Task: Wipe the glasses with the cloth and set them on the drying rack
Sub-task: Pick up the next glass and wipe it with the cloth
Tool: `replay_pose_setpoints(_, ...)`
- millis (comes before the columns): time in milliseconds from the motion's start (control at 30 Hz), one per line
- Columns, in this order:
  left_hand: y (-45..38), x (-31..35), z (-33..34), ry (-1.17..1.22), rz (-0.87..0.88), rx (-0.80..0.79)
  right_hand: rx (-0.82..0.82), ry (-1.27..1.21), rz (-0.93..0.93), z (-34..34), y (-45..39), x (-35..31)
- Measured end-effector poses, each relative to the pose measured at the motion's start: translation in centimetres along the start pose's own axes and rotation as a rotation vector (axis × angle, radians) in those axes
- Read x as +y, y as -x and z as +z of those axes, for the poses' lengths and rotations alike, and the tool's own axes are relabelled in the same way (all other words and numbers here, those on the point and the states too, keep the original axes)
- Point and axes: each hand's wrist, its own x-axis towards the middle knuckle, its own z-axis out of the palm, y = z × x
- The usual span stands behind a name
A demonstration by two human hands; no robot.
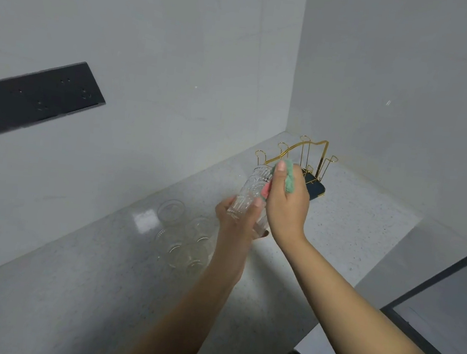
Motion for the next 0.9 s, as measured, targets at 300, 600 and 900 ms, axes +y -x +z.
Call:
replay_pose_setpoints(300, -0.3, 2.0, -1.4, 0.340, -0.236, -0.302, -0.190, 0.036, -0.338, -0.4, 2.0, 0.8)
replay_pose_setpoints(600, -0.5, 2.2, -0.8, 0.312, -0.182, -0.178, -0.260, -0.220, 0.162, 0.4, 2.3, -0.3)
replay_pose_setpoints(900, 0.2, 1.5, 0.5, -0.025, -0.022, -0.002, -0.087, -0.290, 0.337, -0.6, 0.1, -0.4)
